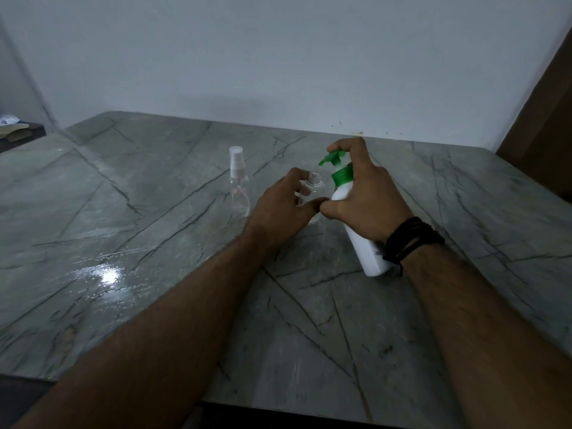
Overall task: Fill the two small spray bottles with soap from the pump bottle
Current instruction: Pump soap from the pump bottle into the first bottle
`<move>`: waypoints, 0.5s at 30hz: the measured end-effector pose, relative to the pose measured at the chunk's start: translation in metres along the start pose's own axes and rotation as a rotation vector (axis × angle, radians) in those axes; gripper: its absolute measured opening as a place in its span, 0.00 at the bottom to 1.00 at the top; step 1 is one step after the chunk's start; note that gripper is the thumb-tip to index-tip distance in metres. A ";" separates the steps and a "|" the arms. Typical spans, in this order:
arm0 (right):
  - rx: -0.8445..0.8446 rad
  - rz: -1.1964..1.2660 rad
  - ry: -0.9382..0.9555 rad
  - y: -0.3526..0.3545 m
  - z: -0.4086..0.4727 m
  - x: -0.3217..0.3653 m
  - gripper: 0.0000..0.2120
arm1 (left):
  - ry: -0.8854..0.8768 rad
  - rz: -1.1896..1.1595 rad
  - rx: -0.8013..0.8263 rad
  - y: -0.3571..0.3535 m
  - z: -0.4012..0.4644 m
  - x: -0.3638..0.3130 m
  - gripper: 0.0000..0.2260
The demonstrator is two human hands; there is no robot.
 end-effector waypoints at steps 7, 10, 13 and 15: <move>0.002 0.014 -0.010 0.000 0.001 -0.001 0.34 | 0.006 0.014 -0.001 0.000 0.001 -0.001 0.21; 0.007 0.007 -0.004 -0.001 0.000 0.000 0.37 | 0.006 0.014 -0.001 0.000 0.001 -0.002 0.21; 0.009 0.015 -0.009 0.000 0.001 0.001 0.35 | 0.007 -0.004 -0.003 0.000 0.000 -0.001 0.20; 0.011 0.011 -0.013 0.000 0.001 0.001 0.34 | 0.011 -0.004 -0.001 0.000 0.001 -0.001 0.21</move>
Point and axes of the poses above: each hand's wrist, its own z-axis towards the middle knuckle, its own y-axis out of the back of the hand, x = y × z, the point moved 4 cm from there along z, towards the middle knuckle, and after that the axes turned 2 degrees about y, right-handed, at the moved point
